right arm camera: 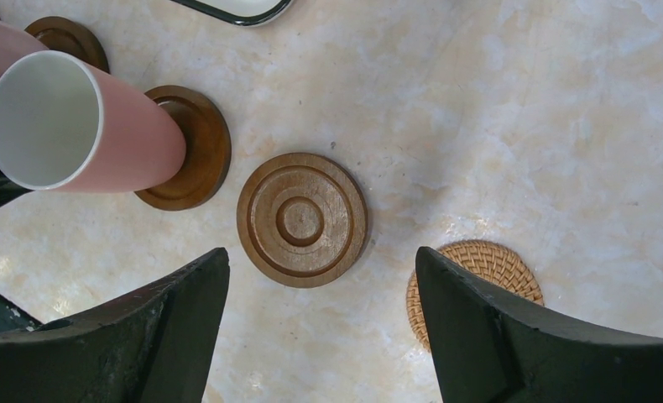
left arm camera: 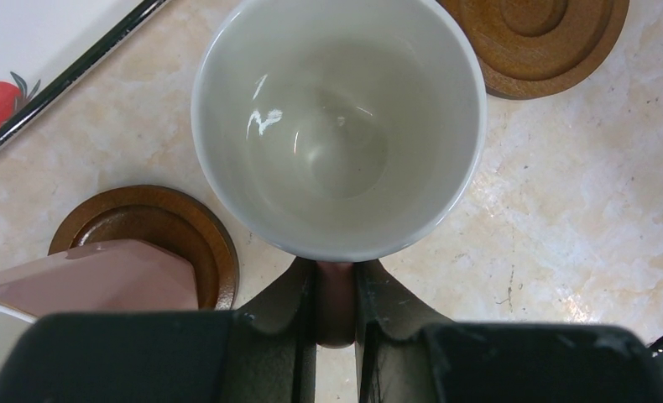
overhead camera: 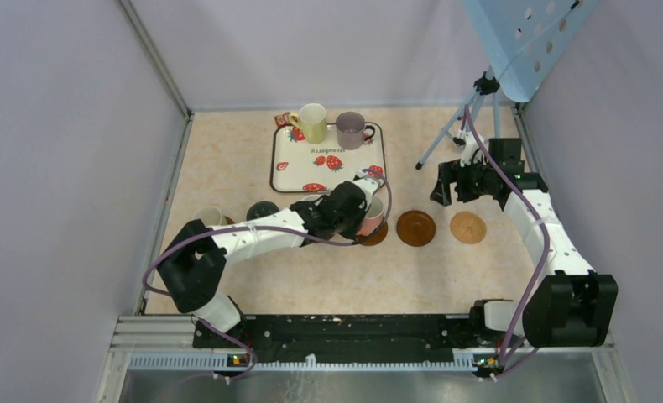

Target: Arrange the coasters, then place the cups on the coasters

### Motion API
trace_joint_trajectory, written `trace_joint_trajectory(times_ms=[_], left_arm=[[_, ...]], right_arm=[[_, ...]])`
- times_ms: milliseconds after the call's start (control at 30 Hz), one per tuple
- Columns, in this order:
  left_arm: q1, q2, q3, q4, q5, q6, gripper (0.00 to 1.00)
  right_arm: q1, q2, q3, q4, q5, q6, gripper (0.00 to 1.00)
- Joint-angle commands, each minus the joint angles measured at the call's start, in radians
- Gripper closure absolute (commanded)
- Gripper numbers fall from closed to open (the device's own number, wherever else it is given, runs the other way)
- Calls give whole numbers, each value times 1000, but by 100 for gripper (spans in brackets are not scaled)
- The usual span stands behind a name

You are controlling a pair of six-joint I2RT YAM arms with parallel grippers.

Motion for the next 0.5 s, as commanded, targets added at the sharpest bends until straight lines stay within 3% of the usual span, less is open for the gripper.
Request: trace_joint_trajectory(times_ms=[0, 300, 467], left_arm=[[-5, -22, -3, 123, -9, -24, 98], [-5, -10, -22, 162, -7, -25, 93], [-5, -6, -39, 160, 0, -20, 76]], right_arm=[[-7, -27, -5, 5, 1, -3, 19], [-8, -27, -8, 1, -1, -9, 19], [-7, -23, -7, 3, 0, -9, 19]])
